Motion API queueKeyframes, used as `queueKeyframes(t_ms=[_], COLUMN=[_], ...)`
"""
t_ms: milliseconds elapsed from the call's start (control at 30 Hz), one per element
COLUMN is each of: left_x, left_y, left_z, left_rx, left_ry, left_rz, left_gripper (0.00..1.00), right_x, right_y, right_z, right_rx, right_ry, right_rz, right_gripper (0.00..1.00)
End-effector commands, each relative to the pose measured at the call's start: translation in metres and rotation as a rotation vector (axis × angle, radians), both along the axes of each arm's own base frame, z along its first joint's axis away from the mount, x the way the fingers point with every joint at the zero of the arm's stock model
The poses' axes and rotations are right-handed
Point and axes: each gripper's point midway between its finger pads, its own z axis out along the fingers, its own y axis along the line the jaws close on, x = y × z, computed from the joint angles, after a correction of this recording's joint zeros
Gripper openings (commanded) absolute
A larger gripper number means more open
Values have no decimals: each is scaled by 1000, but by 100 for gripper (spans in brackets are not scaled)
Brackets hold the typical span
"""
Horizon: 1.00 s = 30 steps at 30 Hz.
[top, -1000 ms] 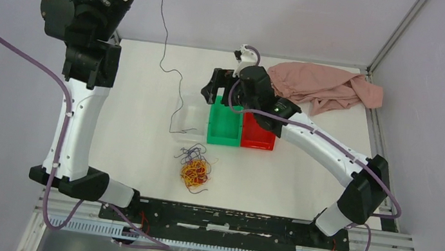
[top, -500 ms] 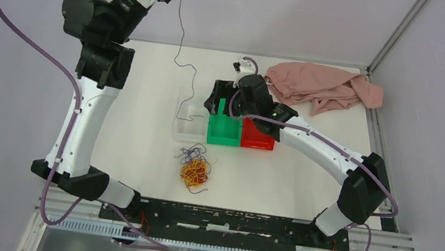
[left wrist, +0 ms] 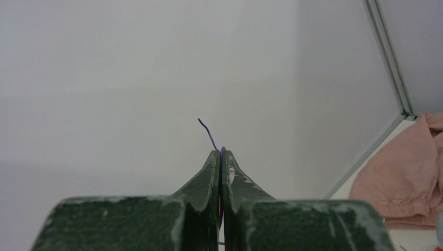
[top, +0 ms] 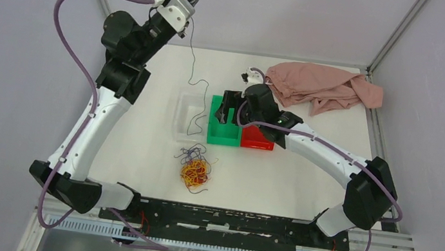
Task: Untangle the cables
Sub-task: Place the cable in the bin.
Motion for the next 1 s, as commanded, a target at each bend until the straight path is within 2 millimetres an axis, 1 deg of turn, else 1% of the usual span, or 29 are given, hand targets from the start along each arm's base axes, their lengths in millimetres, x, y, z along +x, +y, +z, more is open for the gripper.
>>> queueKeyframes(t_ms=[0,67,167,300,433,600,700,733,800,867,967], left_x=[5,13,14,1,-23,-49,-66,-70,-79,-86,-96], left_y=[16,19,18,11,7,1,-6,-7,-9,-9,-9], left_z=[-24,-48,-88,-143,-185,-218,-237,-241,-247,-249,-252], left_rx=[64,90,141,210,258,265,259,256,261,254,260], left_ry=[57,162,320,525,690,836,928,953,992,1025,1064], left_rz=[111,138,139,115,57,-19,-72,-81,-103,-114,-131], left_gripper=[3,3,3,3,3,3,3,3,3,3,3], right_x=[4,2,-2,-7,-9,-13,-20,-22,-25,-27,-31], right_y=[-4,-7,-10,-15,-20,-21,-26,-28,-33,-36,-36], right_z=[28,28,27,14,8,11,10,13,19,23,25], right_rx=[63,56,53,19,-32,-22,-32,-33,-31,-24,-18], right_ry=[-54,-49,-35,13,61,130,188,196,208,216,247], right_rz=[-28,-38,-38,-40,-50,-96,-127,-133,-155,-173,-180], right_gripper=[89,89,89,88,88,88,89,89,89,90,90])
